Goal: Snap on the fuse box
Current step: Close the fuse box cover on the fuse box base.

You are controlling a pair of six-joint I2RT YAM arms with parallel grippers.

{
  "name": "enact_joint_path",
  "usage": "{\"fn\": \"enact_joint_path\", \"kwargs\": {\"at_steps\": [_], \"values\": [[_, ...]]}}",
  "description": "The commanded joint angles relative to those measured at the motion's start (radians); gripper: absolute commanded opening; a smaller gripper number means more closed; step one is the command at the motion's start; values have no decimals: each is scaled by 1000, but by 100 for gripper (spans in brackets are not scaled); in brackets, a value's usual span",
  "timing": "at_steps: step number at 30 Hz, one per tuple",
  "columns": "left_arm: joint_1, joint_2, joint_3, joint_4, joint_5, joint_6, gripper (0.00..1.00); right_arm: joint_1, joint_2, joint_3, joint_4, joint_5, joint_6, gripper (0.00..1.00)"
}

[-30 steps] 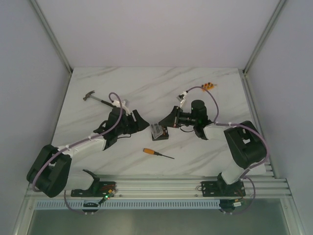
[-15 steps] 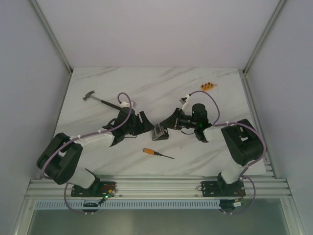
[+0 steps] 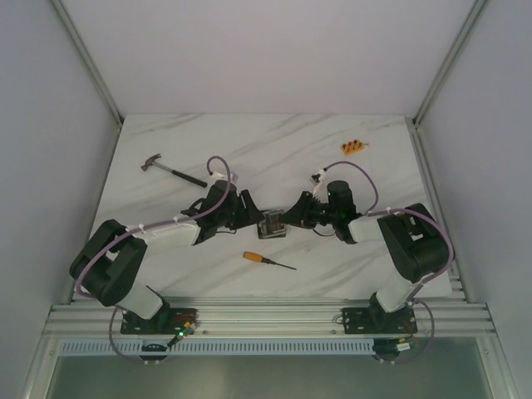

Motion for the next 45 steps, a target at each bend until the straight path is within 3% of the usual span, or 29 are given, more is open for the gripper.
{"fn": "enact_joint_path", "kwargs": {"at_steps": [1,8,19,30,45], "values": [[-17,20,48,-25,-5,7,59,-3,-34,10,-63,25,-63,31],[-41,55,88,-27,15,7,46,-4,-35,19,-29,4,-8,24],[-44,26,89,-30,-4,-17,48,-3,-4,27,117,-69,117,6],[-45,-19,70,-72,-81,-18,57,-4,35,42,209,-90,179,2],[-44,75,102,-74,-47,-10,58,-7,119,47,179,-82,131,5]]}}
